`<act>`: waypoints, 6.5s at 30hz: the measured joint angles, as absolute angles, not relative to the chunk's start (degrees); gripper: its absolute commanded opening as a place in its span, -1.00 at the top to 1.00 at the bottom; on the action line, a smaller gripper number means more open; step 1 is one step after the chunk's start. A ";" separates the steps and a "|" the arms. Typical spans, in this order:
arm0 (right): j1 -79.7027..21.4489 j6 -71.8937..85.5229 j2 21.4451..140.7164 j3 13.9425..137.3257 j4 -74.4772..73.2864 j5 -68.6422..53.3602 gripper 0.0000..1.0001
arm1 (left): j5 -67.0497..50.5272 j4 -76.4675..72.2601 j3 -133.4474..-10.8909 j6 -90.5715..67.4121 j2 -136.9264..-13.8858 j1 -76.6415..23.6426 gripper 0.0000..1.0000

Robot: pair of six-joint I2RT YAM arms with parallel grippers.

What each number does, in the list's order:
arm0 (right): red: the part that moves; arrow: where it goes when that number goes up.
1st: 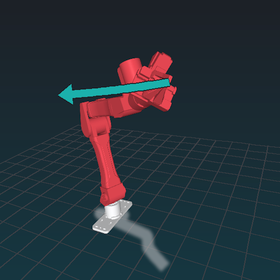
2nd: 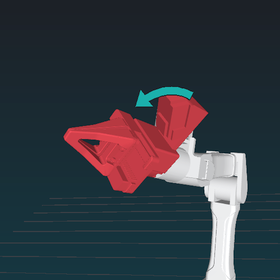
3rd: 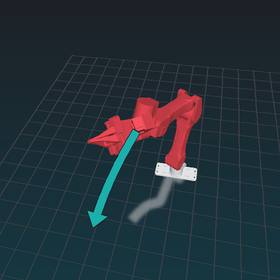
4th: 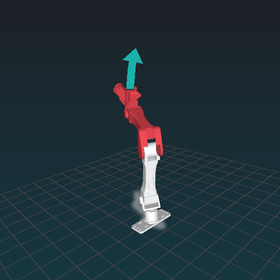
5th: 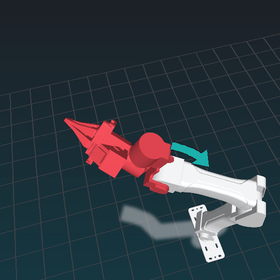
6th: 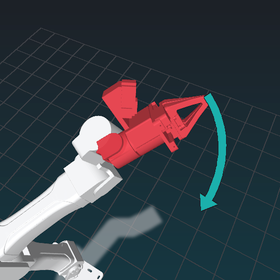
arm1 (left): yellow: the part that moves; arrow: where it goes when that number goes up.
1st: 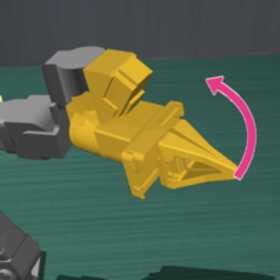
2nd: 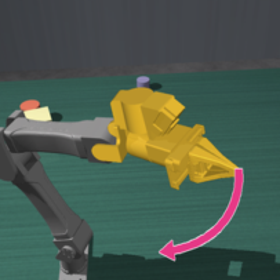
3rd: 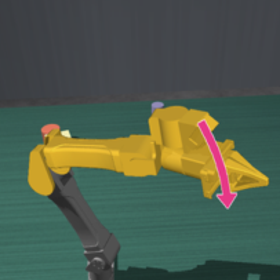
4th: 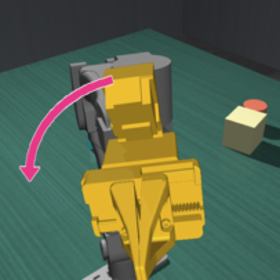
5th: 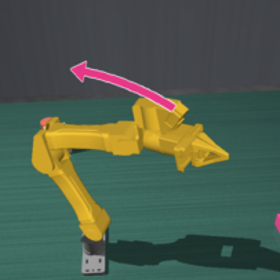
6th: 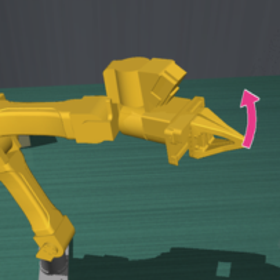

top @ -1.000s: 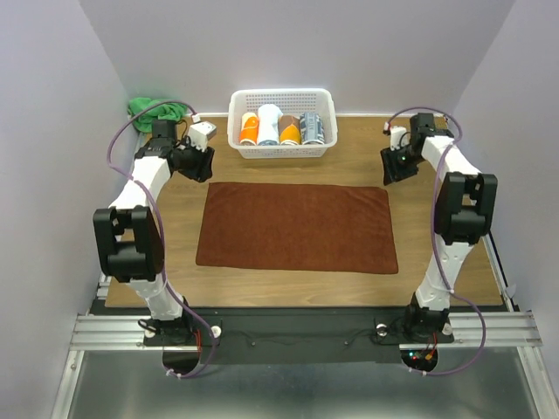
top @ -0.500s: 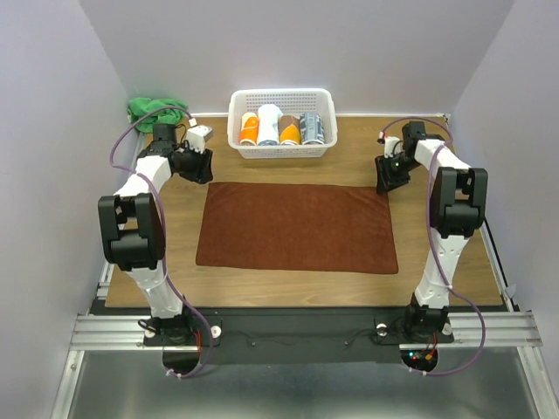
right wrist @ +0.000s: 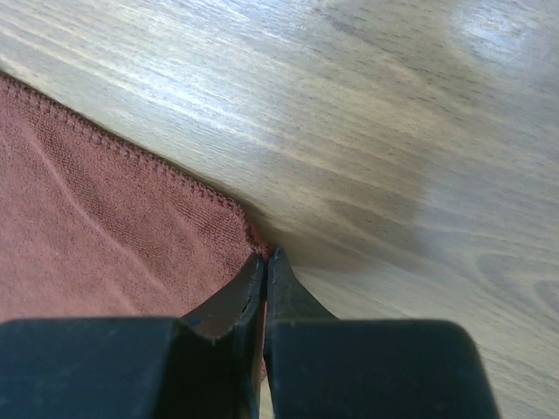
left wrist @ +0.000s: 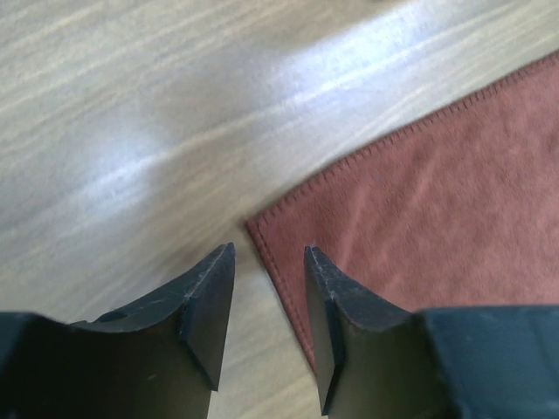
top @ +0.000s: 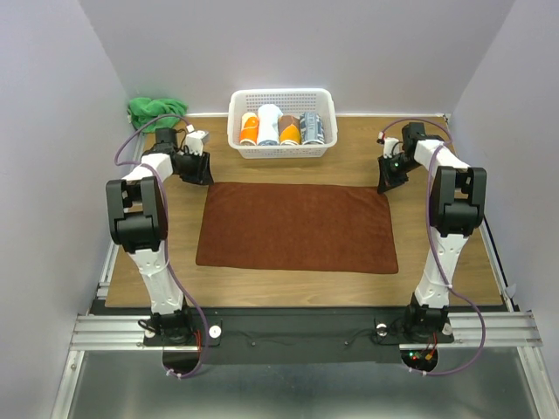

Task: Roll the towels
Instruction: Fold the towel

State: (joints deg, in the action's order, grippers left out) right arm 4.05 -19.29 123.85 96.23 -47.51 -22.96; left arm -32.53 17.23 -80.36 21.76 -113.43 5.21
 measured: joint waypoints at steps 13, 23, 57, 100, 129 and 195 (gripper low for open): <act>4.05 -19.27 124.33 96.79 -47.53 -23.18 0.99 | -32.03 16.51 -84.16 20.64 -118.83 5.21 0.13; 4.05 -19.25 124.95 97.78 -47.57 -23.20 0.99 | -32.18 16.49 -84.16 20.93 -119.24 5.15 0.25; 4.05 -19.07 125.60 103.22 -47.70 -23.18 0.99 | -35.22 19.20 -89.71 21.08 -119.55 4.23 1.00; 4.12 -47.03 91.39 62.74 -49.06 -22.28 0.79 | -36.16 37.82 -51.09 65.25 -81.41 6.15 1.00; 1.39 -47.75 94.54 61.12 -49.30 -22.48 0.55 | -35.27 36.91 -51.75 65.67 -85.45 6.13 0.94; 0.60 -54.72 81.69 56.21 -58.00 -20.60 0.99 | -31.73 52.31 -56.66 74.63 -79.02 6.57 1.00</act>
State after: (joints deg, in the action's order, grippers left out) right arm 0.60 -54.72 81.69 56.21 -58.00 -20.60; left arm -31.73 52.31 -56.66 74.63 -79.02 6.57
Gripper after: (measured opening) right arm 0.033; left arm 0.047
